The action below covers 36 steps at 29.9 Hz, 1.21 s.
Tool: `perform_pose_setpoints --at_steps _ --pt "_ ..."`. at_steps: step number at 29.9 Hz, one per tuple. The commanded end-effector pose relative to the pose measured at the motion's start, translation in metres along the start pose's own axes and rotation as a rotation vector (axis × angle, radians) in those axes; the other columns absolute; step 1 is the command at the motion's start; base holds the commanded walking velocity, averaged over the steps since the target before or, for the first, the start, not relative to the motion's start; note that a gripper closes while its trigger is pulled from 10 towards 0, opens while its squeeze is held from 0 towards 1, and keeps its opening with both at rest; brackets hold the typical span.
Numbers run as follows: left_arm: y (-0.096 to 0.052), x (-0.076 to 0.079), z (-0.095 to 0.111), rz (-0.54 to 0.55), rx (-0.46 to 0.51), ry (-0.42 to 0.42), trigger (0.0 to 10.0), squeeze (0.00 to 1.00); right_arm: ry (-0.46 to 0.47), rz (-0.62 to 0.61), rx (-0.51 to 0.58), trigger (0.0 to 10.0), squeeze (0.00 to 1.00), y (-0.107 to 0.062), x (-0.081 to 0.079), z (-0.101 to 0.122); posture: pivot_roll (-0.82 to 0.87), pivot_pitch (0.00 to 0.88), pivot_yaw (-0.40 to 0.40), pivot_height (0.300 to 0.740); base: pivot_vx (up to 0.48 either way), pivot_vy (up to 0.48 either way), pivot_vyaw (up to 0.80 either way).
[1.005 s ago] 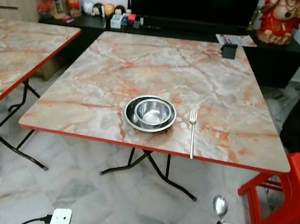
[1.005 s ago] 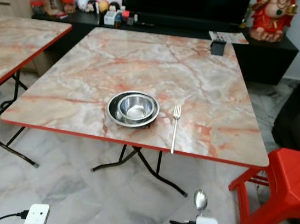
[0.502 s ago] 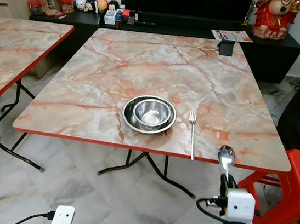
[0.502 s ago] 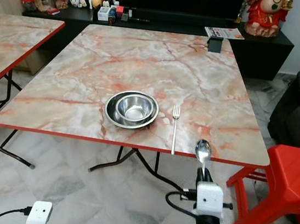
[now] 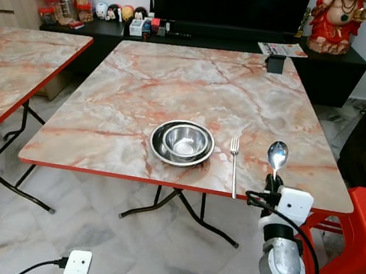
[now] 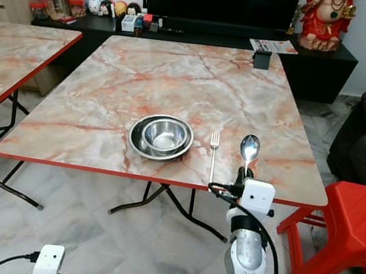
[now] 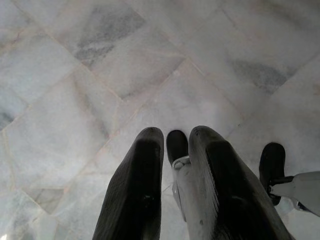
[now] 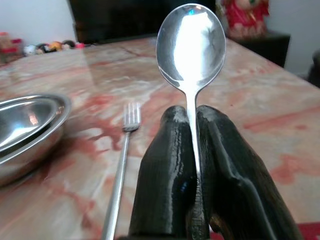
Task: Setting the table
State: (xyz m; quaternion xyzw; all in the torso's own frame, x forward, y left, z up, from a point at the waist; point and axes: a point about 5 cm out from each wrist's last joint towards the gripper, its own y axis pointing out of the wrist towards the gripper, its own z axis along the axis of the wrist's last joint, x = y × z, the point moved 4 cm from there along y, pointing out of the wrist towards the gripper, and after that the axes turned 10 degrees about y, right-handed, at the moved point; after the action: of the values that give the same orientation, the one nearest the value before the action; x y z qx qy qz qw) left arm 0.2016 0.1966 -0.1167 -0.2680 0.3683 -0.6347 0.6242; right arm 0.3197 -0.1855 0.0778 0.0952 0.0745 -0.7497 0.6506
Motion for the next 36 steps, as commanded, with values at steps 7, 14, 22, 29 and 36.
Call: perform_pose_setpoints --at_steps 7,14,22,29,36 --pt "0.000 -0.005 0.003 0.018 0.008 -0.024 10.0 0.00 0.031 0.028 0.004 10.0 0.00 0.011 -0.009 0.008 -0.10 0.000 0.032 0.740 0.321 0.000 0.00" --pt "0.001 -0.003 0.005 0.014 0.012 -0.024 10.0 0.00 0.039 0.024 0.003 10.0 0.00 0.014 -0.010 0.011 -0.10 0.000 0.030 0.740 0.325 0.000 0.00" --pt "0.001 -0.002 0.004 0.018 0.012 -0.038 10.0 0.00 0.054 0.046 0.014 10.0 0.00 0.013 -0.015 0.014 -0.10 0.000 0.025 0.740 0.235 0.000 0.00" --pt "-0.001 -0.004 -0.001 0.022 0.003 -0.045 10.0 0.00 0.022 0.031 -0.070 10.0 0.00 -0.004 -0.012 -0.005 -0.10 0.000 0.020 0.740 0.000 0.000 0.00" --pt "-0.001 -0.005 -0.002 0.019 0.000 -0.040 10.0 0.00 0.042 0.039 -0.077 10.0 0.00 -0.007 -0.017 -0.002 -0.10 0.000 0.033 0.740 0.000 0.000 0.00"
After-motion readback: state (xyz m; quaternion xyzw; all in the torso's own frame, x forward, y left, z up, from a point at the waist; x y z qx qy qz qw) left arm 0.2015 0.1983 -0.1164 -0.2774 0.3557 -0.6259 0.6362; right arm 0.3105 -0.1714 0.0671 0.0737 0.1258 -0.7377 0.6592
